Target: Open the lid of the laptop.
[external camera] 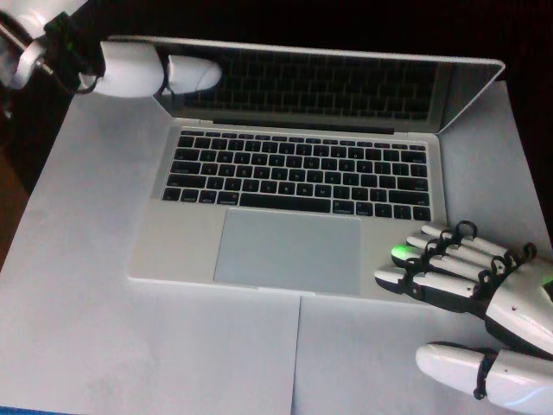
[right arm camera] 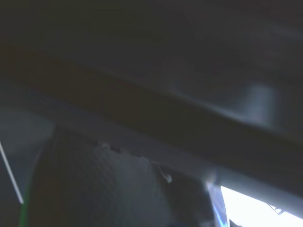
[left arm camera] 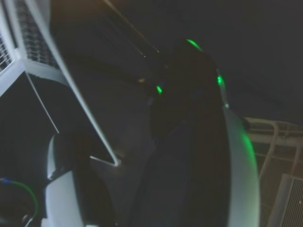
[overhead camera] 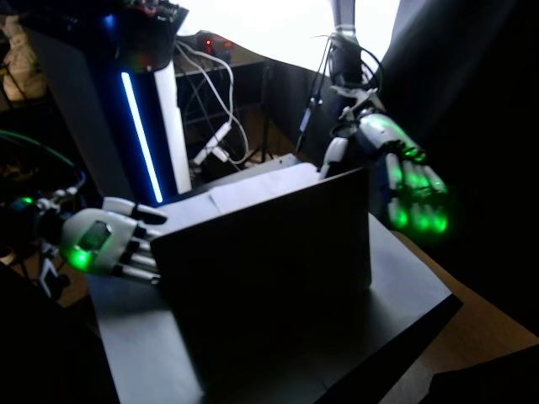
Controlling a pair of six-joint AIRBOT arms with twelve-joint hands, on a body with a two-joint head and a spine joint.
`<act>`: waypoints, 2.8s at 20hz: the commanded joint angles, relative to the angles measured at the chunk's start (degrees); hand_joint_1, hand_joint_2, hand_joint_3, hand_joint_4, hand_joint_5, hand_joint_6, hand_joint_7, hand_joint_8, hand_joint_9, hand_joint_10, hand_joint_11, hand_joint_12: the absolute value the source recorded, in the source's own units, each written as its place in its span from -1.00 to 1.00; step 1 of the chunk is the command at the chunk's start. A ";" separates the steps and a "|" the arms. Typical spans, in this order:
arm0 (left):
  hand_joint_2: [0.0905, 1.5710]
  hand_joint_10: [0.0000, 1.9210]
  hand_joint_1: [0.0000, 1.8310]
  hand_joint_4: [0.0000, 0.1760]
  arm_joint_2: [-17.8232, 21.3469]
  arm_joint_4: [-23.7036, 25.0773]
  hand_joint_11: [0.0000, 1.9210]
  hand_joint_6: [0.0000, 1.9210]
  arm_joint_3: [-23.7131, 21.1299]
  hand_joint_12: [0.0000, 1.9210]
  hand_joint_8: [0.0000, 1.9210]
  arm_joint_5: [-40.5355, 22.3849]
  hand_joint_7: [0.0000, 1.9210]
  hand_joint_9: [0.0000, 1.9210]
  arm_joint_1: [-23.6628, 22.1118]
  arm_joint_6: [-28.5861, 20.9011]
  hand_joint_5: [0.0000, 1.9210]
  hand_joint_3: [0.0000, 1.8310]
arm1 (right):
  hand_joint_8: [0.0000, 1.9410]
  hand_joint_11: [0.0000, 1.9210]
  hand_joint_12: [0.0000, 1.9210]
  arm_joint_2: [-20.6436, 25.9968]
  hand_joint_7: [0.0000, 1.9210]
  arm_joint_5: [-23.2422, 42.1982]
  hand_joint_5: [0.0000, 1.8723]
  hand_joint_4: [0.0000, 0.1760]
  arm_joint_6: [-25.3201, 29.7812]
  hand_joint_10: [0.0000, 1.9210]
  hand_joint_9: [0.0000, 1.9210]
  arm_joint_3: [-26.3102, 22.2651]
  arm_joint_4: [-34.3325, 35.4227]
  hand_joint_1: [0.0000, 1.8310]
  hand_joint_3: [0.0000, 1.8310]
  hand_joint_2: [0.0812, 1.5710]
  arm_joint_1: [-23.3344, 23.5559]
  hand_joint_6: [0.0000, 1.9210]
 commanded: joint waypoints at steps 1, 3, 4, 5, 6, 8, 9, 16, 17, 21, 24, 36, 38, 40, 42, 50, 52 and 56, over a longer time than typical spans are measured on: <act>0.20 -0.99 -0.13 -0.40 -0.45 -1.82 -1.00 -0.99 1.15 -0.32 -0.99 -6.99 -0.70 -0.75 -1.70 -0.03 -0.68 -1.00 | -1.00 -0.86 -0.91 -0.95 -0.70 -3.55 -0.64 -1.00 0.36 -1.00 -0.76 -0.17 -1.02 -1.00 -1.00 0.72 -0.53 -1.00; 0.19 -1.00 -0.12 -0.20 -1.33 -2.36 -1.00 -1.00 2.56 -0.44 -1.00 -5.73 -0.71 -0.77 -2.61 -0.03 -0.66 -1.00 | -1.00 -0.88 -0.91 -0.98 -0.71 -3.56 -0.66 -1.00 0.36 -1.00 -0.77 -0.17 -1.03 -1.00 -1.00 0.73 -0.53 -1.00; 0.19 -1.00 -0.13 0.09 -1.94 -2.51 -1.00 -1.00 3.51 -0.52 -1.00 -4.64 -0.73 -0.78 -3.43 -0.03 -0.67 -1.00 | -1.00 -0.87 -0.91 -0.98 -0.70 -3.57 -0.65 -1.00 0.36 -1.00 -0.76 -0.17 -1.05 -1.00 -1.00 0.72 -0.53 -1.00; 0.17 -1.00 -0.12 0.27 -2.37 -2.67 -1.00 -1.00 4.30 -0.49 -1.00 -3.82 -0.71 -0.76 -3.96 -0.01 -0.65 -1.00 | -1.00 -0.86 -0.90 -0.99 -0.70 -3.57 -0.65 -1.00 0.36 -1.00 -0.76 -0.17 -1.08 -1.00 -1.00 0.72 -0.53 -1.00; 0.16 -1.00 -0.08 0.30 -3.20 -3.41 -1.00 -1.00 5.62 -0.37 -1.00 -2.50 -0.66 -0.73 -4.58 0.02 -0.61 -1.00 | -1.00 -0.86 -0.90 -0.99 -0.70 -3.57 -0.64 -1.00 0.36 -1.00 -0.75 -0.16 -1.12 -1.00 -1.00 0.72 -0.53 -1.00; 0.17 -1.00 -0.08 0.71 -4.30 -4.46 -1.00 -1.00 7.37 -0.40 -1.00 -1.03 -0.67 -0.73 -5.16 0.02 -0.65 -1.00 | -1.00 -0.86 -0.90 -1.06 -0.70 -3.57 -0.64 -1.00 0.36 -1.00 -0.75 -0.16 -1.18 -1.00 -1.00 0.73 -0.53 -1.00; 0.18 -1.00 -0.06 0.52 -5.15 -4.63 -1.00 -1.00 8.71 -0.42 -1.00 0.27 -0.67 -0.72 -5.92 0.02 -0.66 -1.00 | -1.00 -0.86 -0.89 -1.10 -0.70 -3.59 -0.65 -1.00 0.36 -1.00 -0.75 -0.16 -1.30 -1.00 -1.00 0.72 -0.53 -1.00; 0.24 -1.00 -0.08 0.91 -8.81 -9.89 -1.00 -1.00 14.51 -0.85 -1.00 6.61 -0.73 -0.81 -6.83 1.78 -0.70 -0.99 | -1.00 -0.88 -0.89 -1.25 -0.70 -3.73 -0.63 -1.00 0.43 -1.00 -0.76 -0.14 -1.63 -1.00 -1.00 0.72 -0.52 -1.00; 0.23 -1.00 -0.09 0.88 -9.15 -10.58 -1.00 -1.00 15.05 -0.85 -1.00 7.34 -0.72 -0.82 -6.85 2.49 -0.70 -1.00 | -1.00 -0.88 -0.89 -1.26 -0.70 -3.73 -0.64 -1.00 0.44 -1.00 -0.77 -0.14 -1.63 -1.00 -1.00 0.72 -0.52 -1.00; 0.20 -1.00 -0.07 1.00 -11.78 -12.52 -1.00 -1.00 19.53 -0.76 -1.00 11.49 -0.72 -0.83 -7.30 3.19 -0.72 -1.00 | -1.00 -0.92 -0.91 -1.30 -0.73 -3.73 -0.68 -1.00 0.51 -1.00 -0.80 -0.12 -1.78 -1.00 -0.99 0.77 -0.52 -1.00; 0.22 -1.00 -0.08 1.00 -14.48 -12.79 -1.00 -1.00 23.65 -0.91 -1.00 14.92 -0.74 -0.86 -8.84 3.19 -0.75 -1.00 | -1.00 -0.90 -0.90 -1.36 -0.72 -3.73 -0.66 -1.00 0.51 -1.00 -0.79 -0.09 -2.15 -1.00 -0.99 0.77 -0.52 -1.00; 0.20 -1.00 -0.24 1.00 -17.43 -14.48 -1.00 -1.00 29.61 -1.00 -1.00 18.52 -0.81 -0.91 -10.44 3.17 -0.80 -1.00 | -1.00 -0.94 -0.92 -1.79 -0.77 -3.73 -0.71 -1.00 0.73 -1.00 -0.83 0.45 -2.83 -1.00 -1.00 0.76 -0.49 -1.00; 0.21 -1.00 -0.19 1.00 -16.09 -14.37 -1.00 -1.00 27.18 -1.00 -1.00 16.40 -0.81 -0.90 -9.84 3.18 -0.80 -1.00 | -1.00 -0.93 -0.92 -1.85 -0.77 -3.72 -0.71 -1.00 0.76 -1.00 -0.83 0.45 -2.81 -1.00 -1.00 0.77 -0.48 -1.00; 0.20 -1.00 -0.29 1.00 -14.37 -13.24 -1.00 -1.00 23.96 -1.00 -1.00 13.66 -0.83 -0.92 -9.01 3.18 -0.82 -1.00 | -1.00 -0.92 -0.92 -1.92 -0.77 -3.72 -0.70 -1.00 0.80 -1.00 -0.83 0.44 -2.79 -1.00 -1.00 0.76 -0.47 -1.00; 0.20 -1.00 -0.34 1.00 -11.94 -11.31 -1.00 -1.00 19.73 -1.00 -1.00 10.12 -0.85 -0.93 -8.01 3.11 -0.84 -1.00 | -0.99 -0.91 -0.91 -1.95 -0.74 -3.72 -0.69 -1.00 0.80 -0.99 -0.81 0.44 -2.72 -1.00 -1.00 0.77 -0.47 -0.99; 0.15 -0.99 -0.21 1.00 -4.41 -5.95 -0.94 -0.99 8.96 -0.96 -1.00 -2.31 -0.77 -0.88 -3.08 -2.09 -0.77 -1.00 | -1.00 -0.92 -0.92 -2.06 -0.76 -3.72 -0.71 -1.00 0.91 -0.99 -0.83 0.41 -1.81 -1.00 -1.00 0.77 -0.47 -1.00; 0.16 -1.00 -0.25 1.00 -2.21 -5.20 -1.00 -1.00 5.73 -0.97 -1.00 -5.72 -0.83 -0.95 -0.54 -2.62 -0.83 -1.00 | -0.99 -0.91 -0.92 -2.04 -0.74 -3.71 -0.69 -1.00 0.91 -0.99 -0.81 0.48 -1.25 -1.00 -1.00 0.74 -0.46 -0.99; 0.09 -1.00 -0.28 0.84 1.58 -3.96 -1.00 -1.00 1.03 -0.68 -1.00 -13.24 -0.78 -0.89 6.47 -8.35 -0.78 -1.00 | -0.99 -0.86 -0.90 -1.91 -0.71 -3.51 -0.66 -1.00 0.91 -0.98 -0.76 0.92 -0.12 -1.00 -1.00 0.77 -0.36 -0.99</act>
